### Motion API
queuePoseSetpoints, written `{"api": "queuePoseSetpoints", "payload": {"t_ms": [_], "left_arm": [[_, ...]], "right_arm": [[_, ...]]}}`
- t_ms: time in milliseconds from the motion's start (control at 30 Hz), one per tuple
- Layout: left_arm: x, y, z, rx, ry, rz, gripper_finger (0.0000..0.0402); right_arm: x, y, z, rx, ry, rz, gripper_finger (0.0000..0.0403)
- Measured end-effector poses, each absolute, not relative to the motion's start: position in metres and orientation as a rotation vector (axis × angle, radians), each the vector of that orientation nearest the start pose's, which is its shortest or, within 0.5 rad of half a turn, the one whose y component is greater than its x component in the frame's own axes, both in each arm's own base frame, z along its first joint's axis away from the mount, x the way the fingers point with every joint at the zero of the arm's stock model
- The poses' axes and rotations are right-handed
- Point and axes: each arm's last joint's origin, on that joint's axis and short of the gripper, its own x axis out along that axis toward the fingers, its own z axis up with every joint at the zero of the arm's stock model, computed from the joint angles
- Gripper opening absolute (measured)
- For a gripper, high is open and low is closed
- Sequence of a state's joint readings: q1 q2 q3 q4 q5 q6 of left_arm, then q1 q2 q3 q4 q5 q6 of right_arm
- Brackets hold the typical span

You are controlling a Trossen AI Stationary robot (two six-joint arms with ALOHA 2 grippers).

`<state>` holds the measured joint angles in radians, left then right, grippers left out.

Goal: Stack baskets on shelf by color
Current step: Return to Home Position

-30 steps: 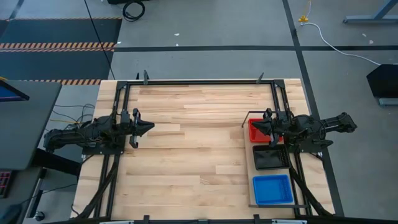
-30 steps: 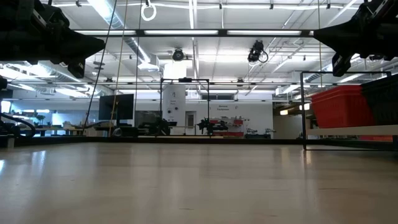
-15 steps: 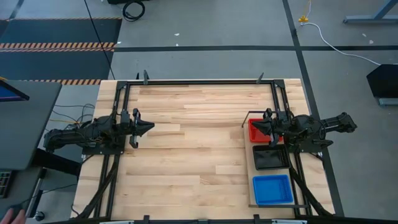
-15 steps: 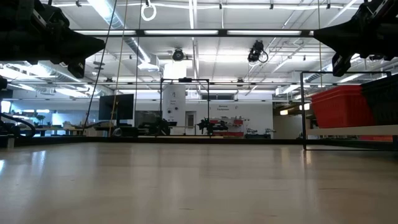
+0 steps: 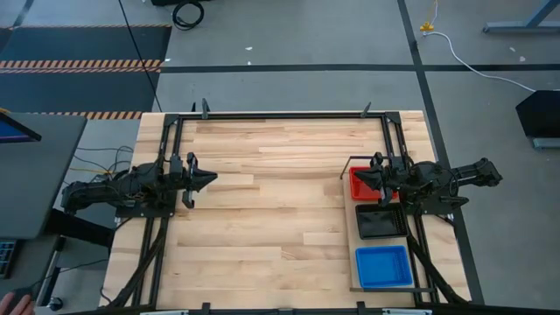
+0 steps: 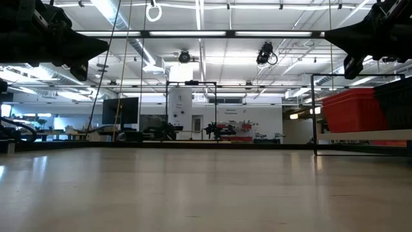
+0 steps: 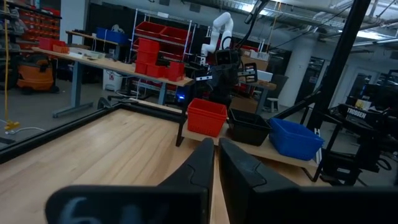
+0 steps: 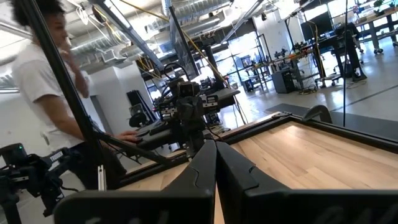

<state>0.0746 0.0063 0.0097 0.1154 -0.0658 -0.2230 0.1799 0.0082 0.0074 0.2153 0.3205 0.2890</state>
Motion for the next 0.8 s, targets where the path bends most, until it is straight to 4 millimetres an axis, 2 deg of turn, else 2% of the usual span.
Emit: {"api": "queuePoseSetpoints", "payload": {"t_ms": [333, 800], "left_arm": [[0.0963, 0.0091, 0.1775, -0.222, -0.134, 0.127, 0.004], [0.0963, 0.0091, 0.1774, -0.222, -0.134, 0.127, 0.003]], "right_arm": [[0.0942, 0.0079, 0.1857, 0.34, -0.227, -0.109, 0.0009], [0.0942, 0.0079, 0.1858, 0.341, -0.227, -0.109, 0.0009]]}}
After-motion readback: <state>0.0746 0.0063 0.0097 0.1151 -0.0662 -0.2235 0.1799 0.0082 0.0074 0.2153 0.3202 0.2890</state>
